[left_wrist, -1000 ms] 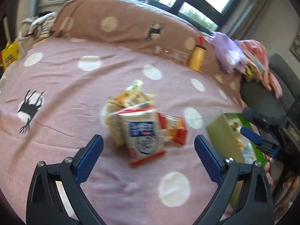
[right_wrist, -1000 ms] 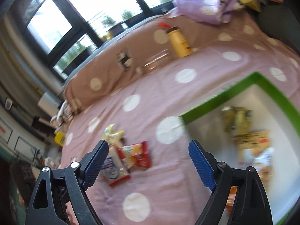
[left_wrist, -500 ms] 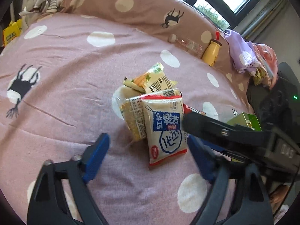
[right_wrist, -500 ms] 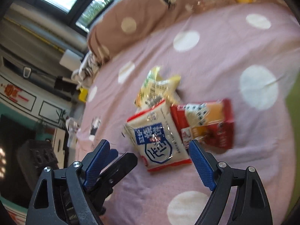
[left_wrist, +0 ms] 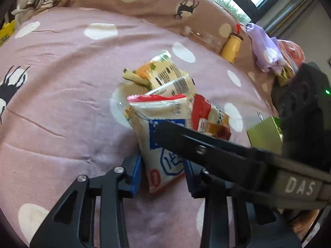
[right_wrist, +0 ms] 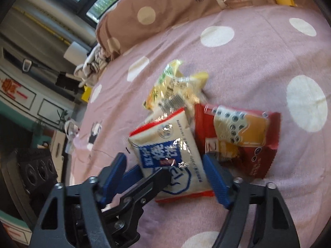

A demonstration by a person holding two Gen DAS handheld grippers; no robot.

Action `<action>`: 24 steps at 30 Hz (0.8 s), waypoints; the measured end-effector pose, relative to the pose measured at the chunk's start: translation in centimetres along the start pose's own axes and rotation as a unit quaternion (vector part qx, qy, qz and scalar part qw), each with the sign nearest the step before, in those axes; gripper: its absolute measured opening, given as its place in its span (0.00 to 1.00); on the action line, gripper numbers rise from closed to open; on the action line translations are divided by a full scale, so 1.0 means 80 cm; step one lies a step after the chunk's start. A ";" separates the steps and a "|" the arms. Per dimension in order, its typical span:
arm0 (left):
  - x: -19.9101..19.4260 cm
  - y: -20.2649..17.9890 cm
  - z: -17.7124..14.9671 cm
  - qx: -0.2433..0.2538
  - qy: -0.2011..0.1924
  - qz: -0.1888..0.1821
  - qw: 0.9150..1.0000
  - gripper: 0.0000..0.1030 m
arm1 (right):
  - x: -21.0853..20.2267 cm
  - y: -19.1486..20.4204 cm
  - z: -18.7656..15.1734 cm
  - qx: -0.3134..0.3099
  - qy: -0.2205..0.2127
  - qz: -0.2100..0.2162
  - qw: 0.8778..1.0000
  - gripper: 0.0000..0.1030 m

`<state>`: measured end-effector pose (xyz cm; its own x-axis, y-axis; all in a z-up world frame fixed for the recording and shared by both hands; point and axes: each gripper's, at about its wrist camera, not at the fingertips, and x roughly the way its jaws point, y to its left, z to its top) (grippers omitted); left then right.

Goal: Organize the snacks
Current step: 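Grasp the white-and-blue bread pack with the right gripper and lift it, then carry the white-and-blue bread pack into the box and open the right gripper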

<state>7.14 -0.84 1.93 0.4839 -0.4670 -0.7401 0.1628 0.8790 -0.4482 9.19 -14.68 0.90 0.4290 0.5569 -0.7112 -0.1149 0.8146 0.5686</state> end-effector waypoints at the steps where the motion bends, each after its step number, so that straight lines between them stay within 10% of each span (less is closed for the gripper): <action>1: -0.001 -0.002 -0.001 0.005 -0.001 0.004 1.000 0.32 | 0.003 -0.002 -0.001 0.010 0.002 0.004 1.000 0.67; 24: -0.080 -0.114 0.000 0.122 -0.065 -0.032 0.990 0.30 | -0.118 0.038 -0.016 -0.022 -0.080 -0.011 0.997 0.65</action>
<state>2.56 -5.87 10.70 0.5694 -0.5205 -0.6363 0.3916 0.8523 -0.3467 3.64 -17.24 8.85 0.5683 0.5084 -0.6470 -0.1406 0.8347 0.5324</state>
